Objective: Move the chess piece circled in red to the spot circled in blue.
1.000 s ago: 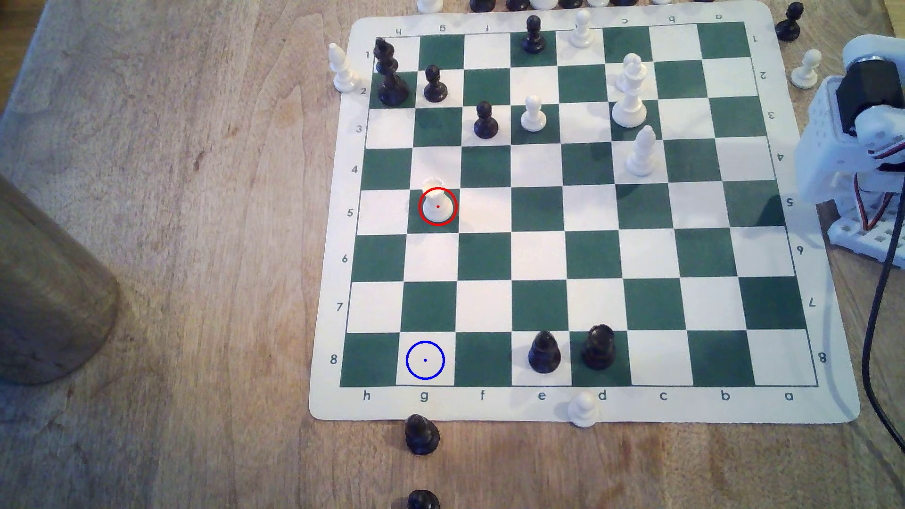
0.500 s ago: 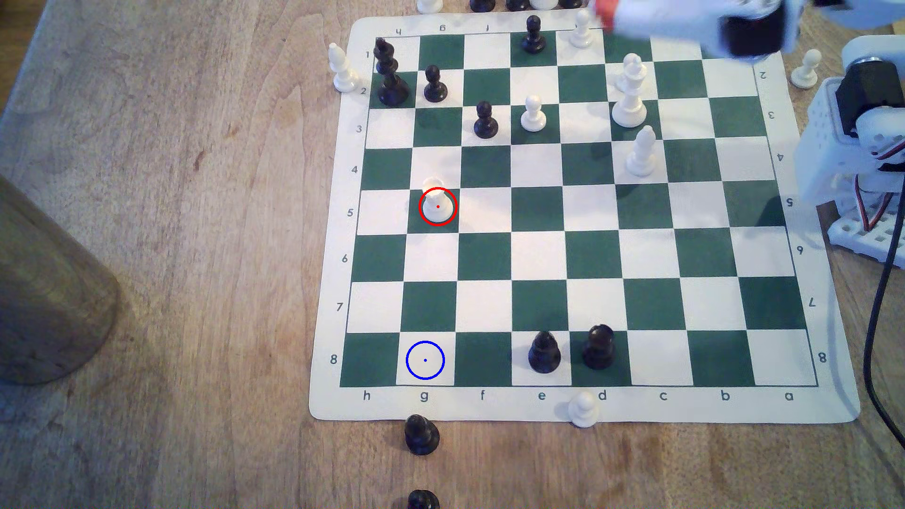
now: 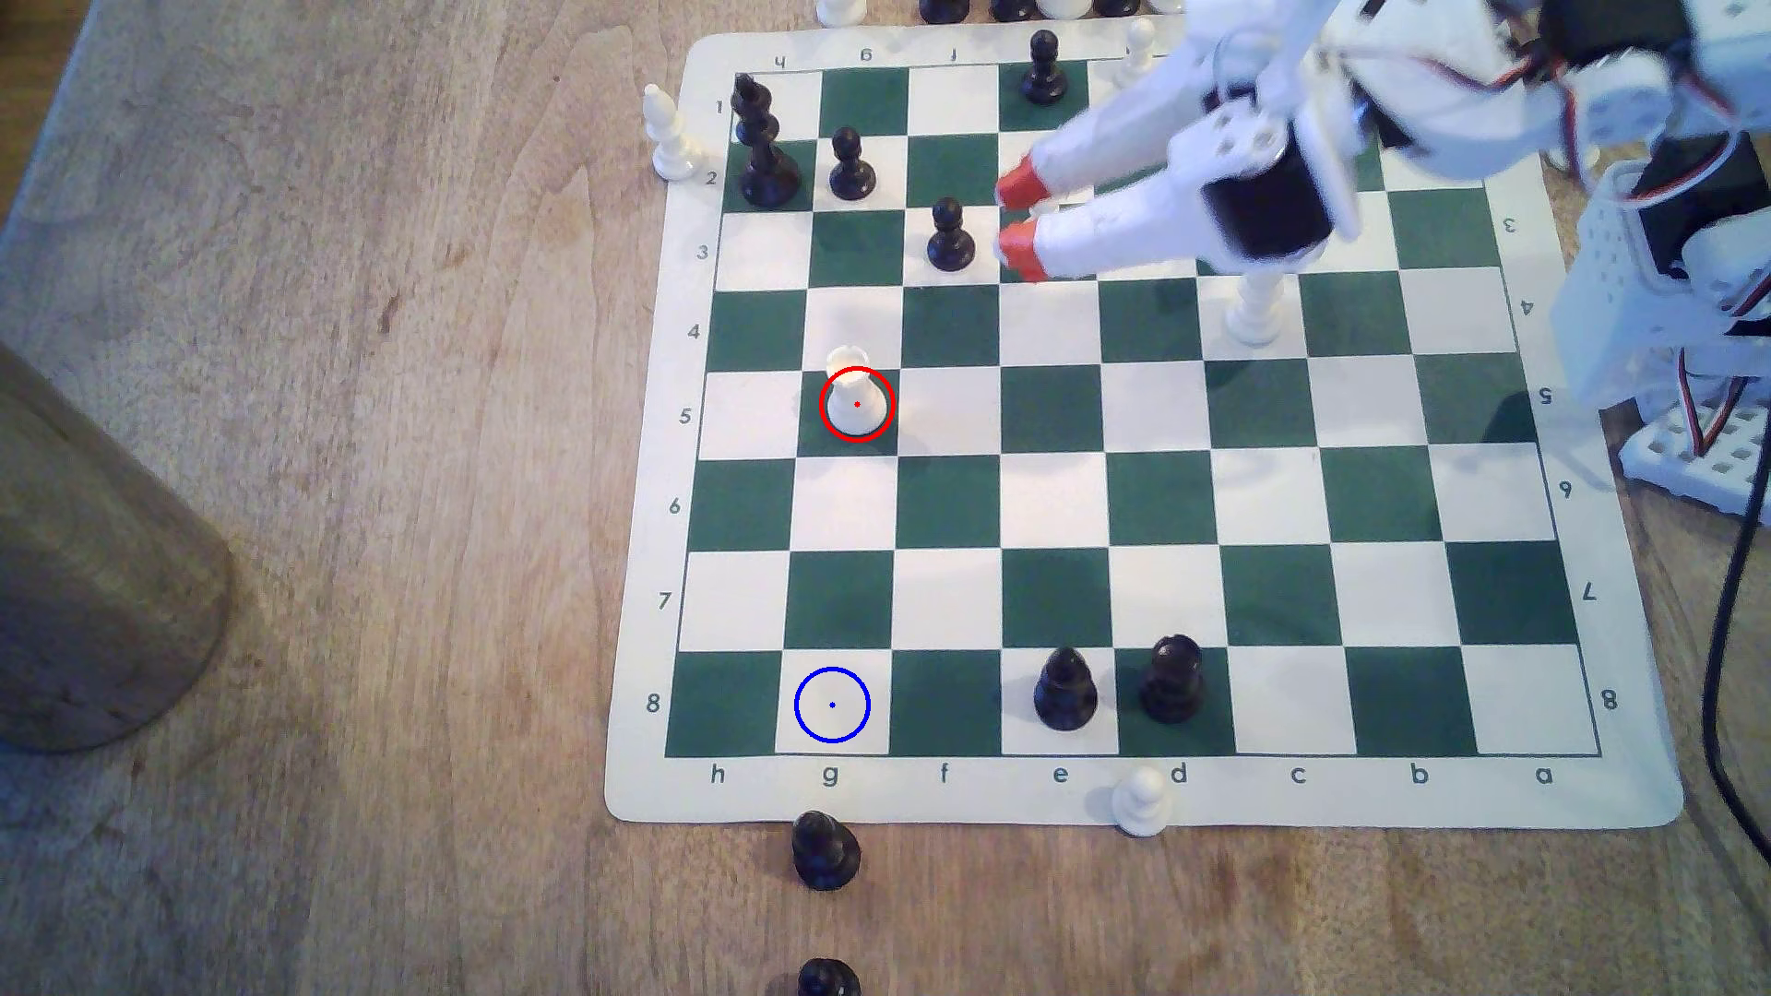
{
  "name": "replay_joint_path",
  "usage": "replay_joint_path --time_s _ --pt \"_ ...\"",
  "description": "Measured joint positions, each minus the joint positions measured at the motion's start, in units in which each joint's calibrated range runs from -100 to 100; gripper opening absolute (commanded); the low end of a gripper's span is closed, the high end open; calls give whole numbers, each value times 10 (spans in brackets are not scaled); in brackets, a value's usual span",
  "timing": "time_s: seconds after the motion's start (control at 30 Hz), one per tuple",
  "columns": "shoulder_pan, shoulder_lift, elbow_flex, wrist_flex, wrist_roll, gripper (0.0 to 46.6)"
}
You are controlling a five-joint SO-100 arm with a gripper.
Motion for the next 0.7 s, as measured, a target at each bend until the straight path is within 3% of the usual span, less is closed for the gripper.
replay_joint_path --time_s 0.33,0.53,0.7 --pt "18 146 22 -151 -6 94" --pt "18 232 22 -197 -6 173" --pt "15 302 32 -247 -10 156"
